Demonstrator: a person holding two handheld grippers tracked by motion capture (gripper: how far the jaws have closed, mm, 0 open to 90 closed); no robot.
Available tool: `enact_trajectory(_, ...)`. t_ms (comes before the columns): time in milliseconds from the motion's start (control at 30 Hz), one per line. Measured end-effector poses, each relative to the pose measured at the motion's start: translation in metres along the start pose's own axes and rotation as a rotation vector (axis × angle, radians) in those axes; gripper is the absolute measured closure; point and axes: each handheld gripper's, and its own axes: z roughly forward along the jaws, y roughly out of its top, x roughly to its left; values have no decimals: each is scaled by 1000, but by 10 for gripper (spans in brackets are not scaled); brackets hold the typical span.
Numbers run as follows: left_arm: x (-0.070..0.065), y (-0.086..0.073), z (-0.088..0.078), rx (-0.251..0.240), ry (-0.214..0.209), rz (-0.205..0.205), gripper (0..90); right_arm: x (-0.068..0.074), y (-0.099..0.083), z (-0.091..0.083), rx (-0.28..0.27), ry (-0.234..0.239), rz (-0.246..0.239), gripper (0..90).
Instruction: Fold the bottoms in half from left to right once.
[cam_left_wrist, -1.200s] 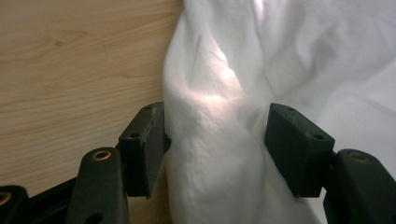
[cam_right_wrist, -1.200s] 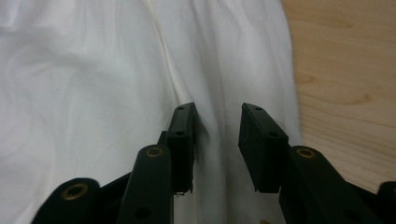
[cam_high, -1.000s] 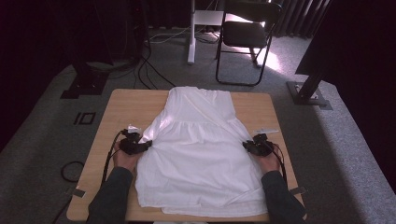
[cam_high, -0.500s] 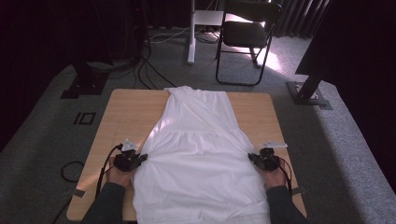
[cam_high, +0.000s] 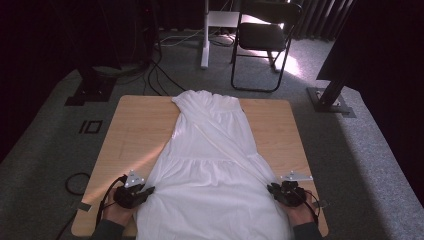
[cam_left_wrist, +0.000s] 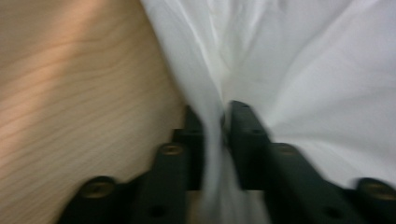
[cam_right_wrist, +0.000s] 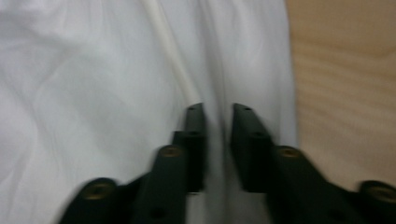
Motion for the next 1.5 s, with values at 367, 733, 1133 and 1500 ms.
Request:
enact_trajectory(367,25,44,5,-120,12,-50,507,20,84,34,-83,42,-123,627)
enact_trajectory(733,30,54,60,-18,0,-54,506,35,119,110,60,-21,-186,483)
enact_trajectory(1133,29,50,59,-6,32,-42,583,-26,131,72,-59,-189,-39,872)
enact_trajectory(1500,31,70,50,-32,28,-23,600,-38,111,100,6,-115,26,815)
